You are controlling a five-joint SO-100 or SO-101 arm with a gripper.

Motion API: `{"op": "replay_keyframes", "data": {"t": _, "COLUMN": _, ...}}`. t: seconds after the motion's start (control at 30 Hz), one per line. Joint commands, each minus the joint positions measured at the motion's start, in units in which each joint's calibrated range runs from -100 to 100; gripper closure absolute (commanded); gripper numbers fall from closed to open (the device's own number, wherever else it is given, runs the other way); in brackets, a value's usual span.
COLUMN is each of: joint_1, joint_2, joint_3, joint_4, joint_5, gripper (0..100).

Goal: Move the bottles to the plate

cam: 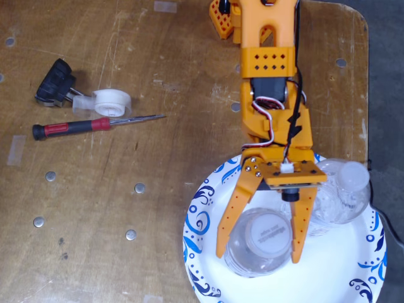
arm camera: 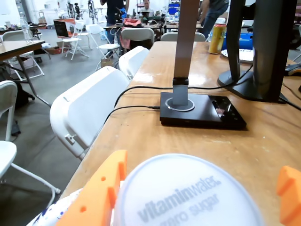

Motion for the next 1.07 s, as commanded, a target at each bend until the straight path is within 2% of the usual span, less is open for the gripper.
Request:
{"op": "replay_keyframes", "data": {"t": 0.0, "joint_1": -0.9, "joint_2": -1.5, "joint_3": -2.1, "joint_4": -1.6, "joint_5": -2.0, "gripper": 67}}
{"op": "replay_keyframes", "data": {"t": 0.33, "joint_1": -0.6, "joint_2": -5.3, "joint_3": -7.4, "joint_4": 0.0, "joint_5": -2.3, "gripper": 67}}
{"op": "replay_keyframes", "data": {"t": 0.47, "joint_1": 0.3, "joint_2": -13.0, "joint_3": -6.9, "joint_4": 9.3, "joint_5": -2.5, "gripper": 69}}
{"op": "replay_keyframes", "data": {"t": 0.77, "joint_1": 3.8, "joint_2": -33.8, "joint_3": -4.7, "joint_4": 40.3, "joint_5": -2.2, "gripper": 92}}
{"op": "replay_keyframes", "data": {"t": 1.03, "joint_1": 3.9, "joint_2": -51.1, "joint_3": 12.2, "joint_4": 42.0, "joint_5": -2.1, "gripper": 97}}
